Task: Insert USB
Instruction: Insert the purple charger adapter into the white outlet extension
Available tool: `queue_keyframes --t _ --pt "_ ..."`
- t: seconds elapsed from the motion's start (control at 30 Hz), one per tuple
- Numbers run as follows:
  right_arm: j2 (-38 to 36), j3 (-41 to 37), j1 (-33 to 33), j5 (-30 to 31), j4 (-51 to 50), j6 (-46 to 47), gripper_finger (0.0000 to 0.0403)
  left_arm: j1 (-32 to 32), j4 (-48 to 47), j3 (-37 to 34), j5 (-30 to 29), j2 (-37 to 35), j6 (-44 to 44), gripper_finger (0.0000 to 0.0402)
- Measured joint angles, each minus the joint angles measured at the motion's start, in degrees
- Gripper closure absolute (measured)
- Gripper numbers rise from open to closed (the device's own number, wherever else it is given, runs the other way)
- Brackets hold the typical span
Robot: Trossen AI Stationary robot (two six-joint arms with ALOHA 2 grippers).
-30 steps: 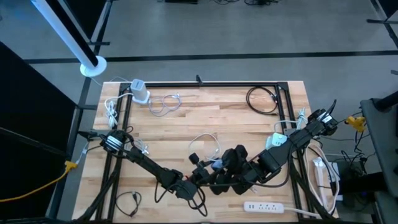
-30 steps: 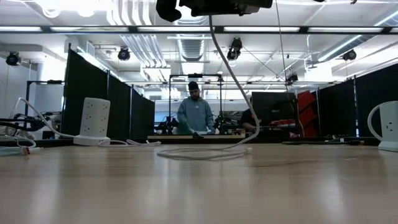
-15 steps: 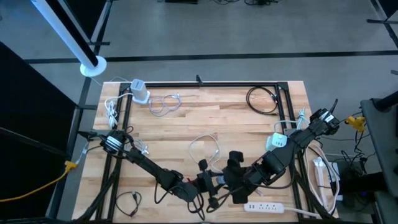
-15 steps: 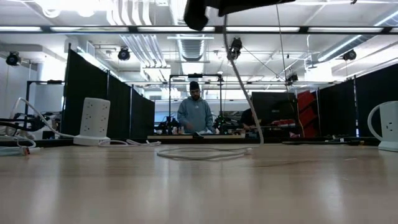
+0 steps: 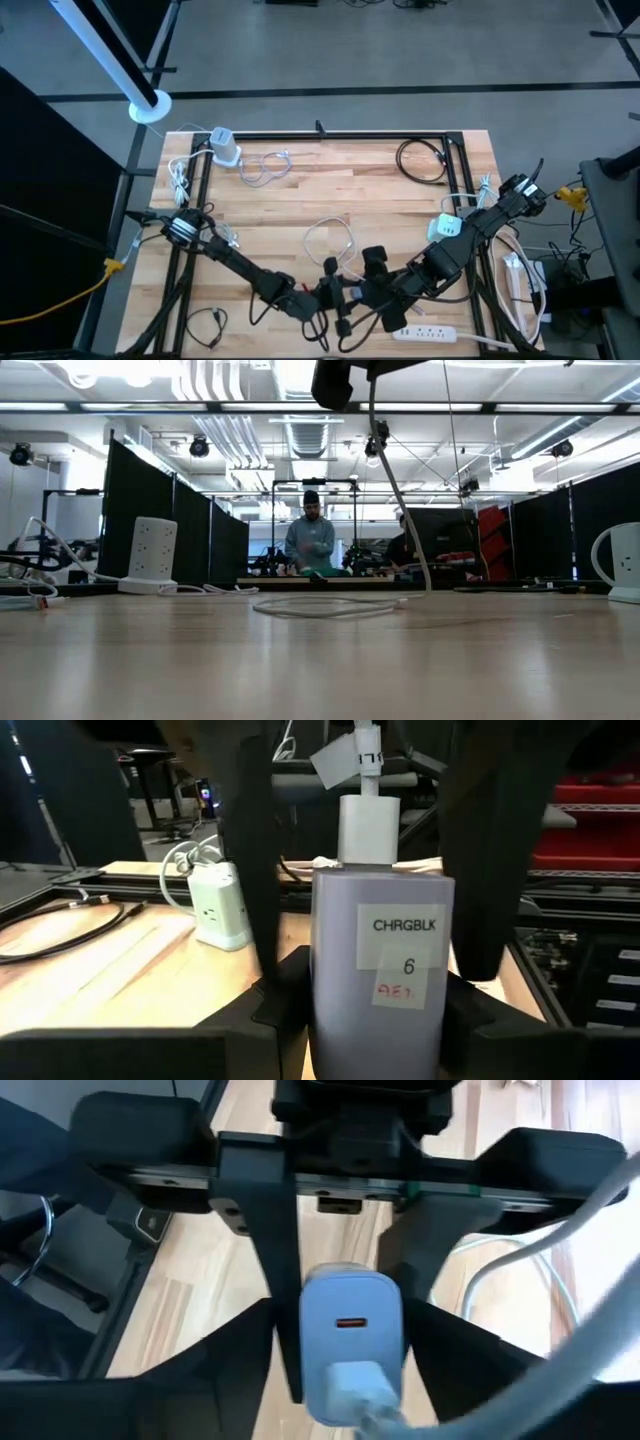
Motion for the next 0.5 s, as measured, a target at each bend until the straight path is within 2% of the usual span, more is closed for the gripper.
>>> queue_keyframes --t 0.07,0.17,0.5 --pt "0.1 0.0 0.0 0.0 -0.2 -0.4 0.0232 0.1 0.1 0.0 0.2 0.0 -0.1 0.0283" --pt "0.1 0.0 0.0 -0.1 -0.1 -0.3 0.0292 0.2 0.2 0.0 0.3 0.0 -0.2 0.0283" --pt "-0.8 0.0 0.0 0.0 -1.0 1.1 0.0289 0.2 -0.5 0.0 -0.2 -0.1 0.3 0.0284"
